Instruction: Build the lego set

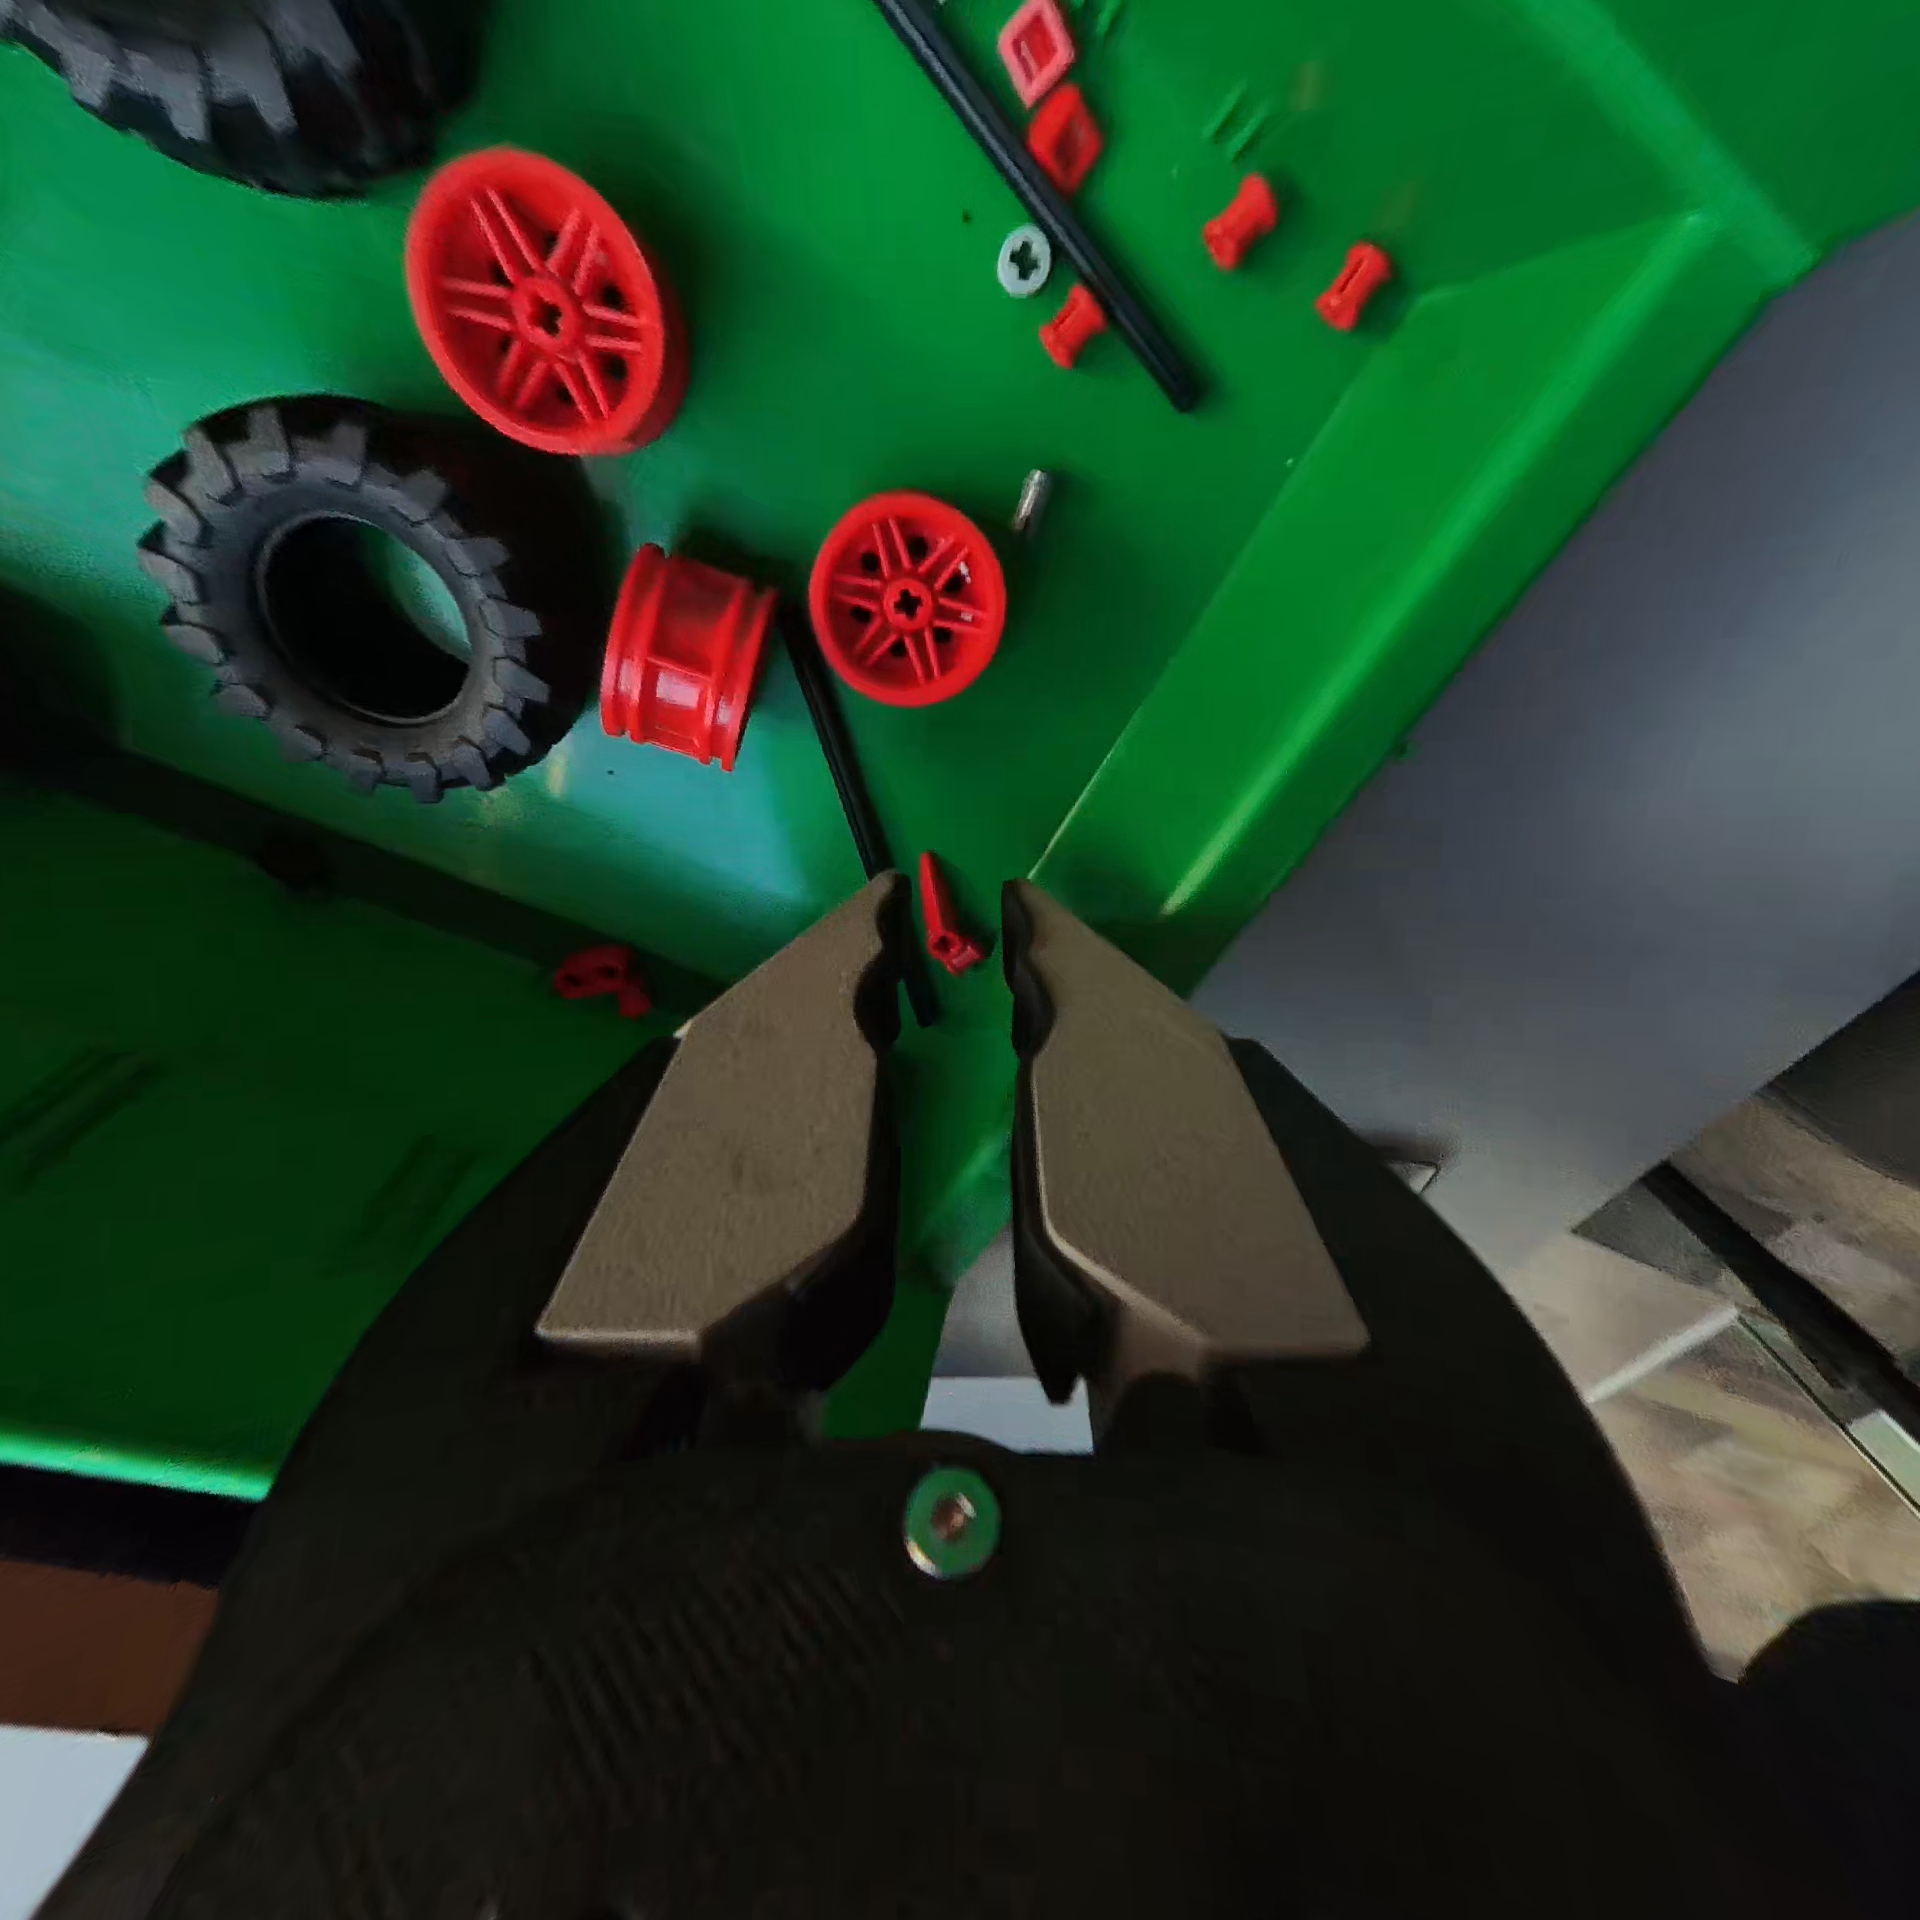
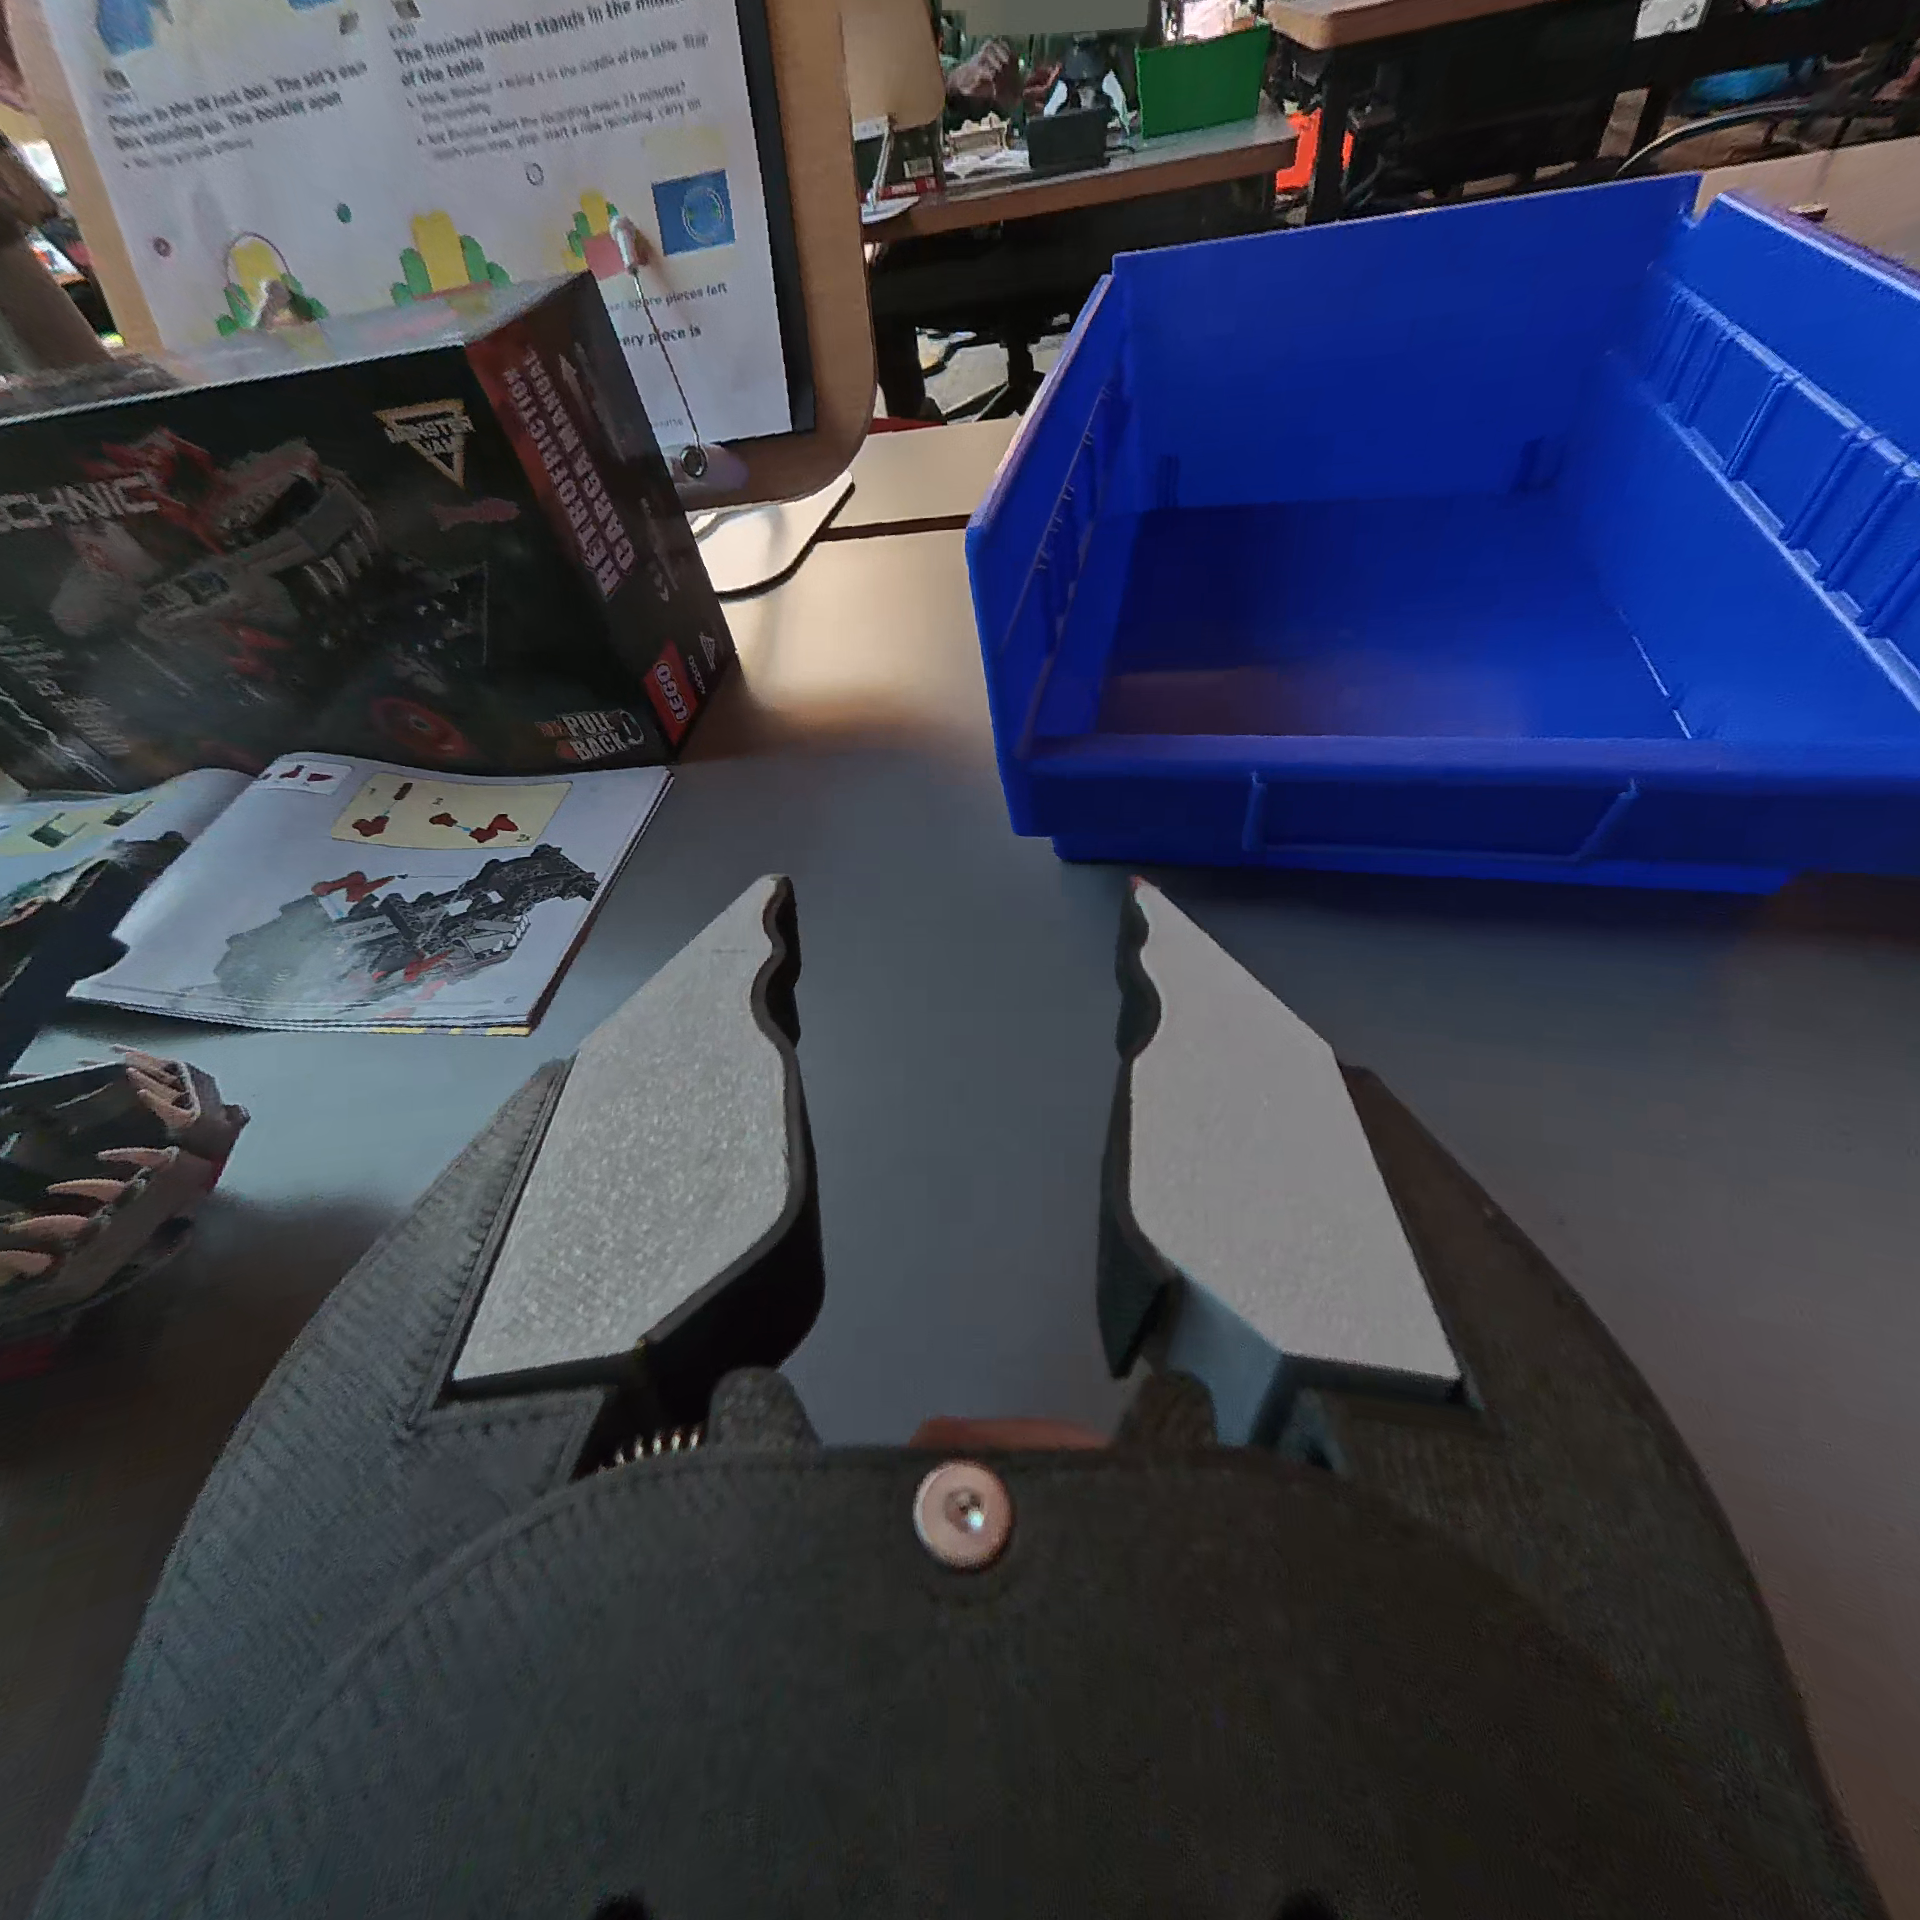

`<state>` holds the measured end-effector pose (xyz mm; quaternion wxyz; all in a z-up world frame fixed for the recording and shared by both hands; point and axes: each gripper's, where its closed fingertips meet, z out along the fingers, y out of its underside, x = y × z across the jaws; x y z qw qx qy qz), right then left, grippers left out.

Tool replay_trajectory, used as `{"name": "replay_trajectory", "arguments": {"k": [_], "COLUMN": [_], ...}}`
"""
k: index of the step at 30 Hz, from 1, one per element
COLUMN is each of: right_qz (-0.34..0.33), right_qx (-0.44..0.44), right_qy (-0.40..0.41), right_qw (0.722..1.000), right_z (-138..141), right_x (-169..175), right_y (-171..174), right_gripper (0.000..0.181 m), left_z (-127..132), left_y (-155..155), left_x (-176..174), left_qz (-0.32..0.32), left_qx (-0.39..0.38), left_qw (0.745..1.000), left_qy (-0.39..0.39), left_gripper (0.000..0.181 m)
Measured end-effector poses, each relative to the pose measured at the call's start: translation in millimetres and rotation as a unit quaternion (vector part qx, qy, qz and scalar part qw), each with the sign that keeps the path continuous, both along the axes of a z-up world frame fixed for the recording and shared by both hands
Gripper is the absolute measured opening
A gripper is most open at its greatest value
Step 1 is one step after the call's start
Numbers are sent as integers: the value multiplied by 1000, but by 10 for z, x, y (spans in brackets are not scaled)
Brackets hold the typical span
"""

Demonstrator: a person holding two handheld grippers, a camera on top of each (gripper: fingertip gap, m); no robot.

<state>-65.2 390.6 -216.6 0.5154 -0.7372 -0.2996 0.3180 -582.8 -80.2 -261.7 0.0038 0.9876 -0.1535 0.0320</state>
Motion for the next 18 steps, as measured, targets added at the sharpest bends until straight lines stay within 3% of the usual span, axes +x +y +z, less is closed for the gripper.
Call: {"name": "replay_trajectory", "arguments": {"k": [6,18], "right_qz": [13,33], "right_qx": [6,20], "right_qy": [35,63], "right_qw": [999,997], "right_z": [88,180], "right_x": [7,-8], "right_y": [-23,-76], "right_gripper": [57,55], "left_z": [-150,-161], "left_y": [-92,-43], "left_x": [-33,-91], "left_qz": [4,13], "left_qx": [-69,-83], "left_qw": [997,996], "left_qy": [34,37], "left_gripper": [2,0]}}
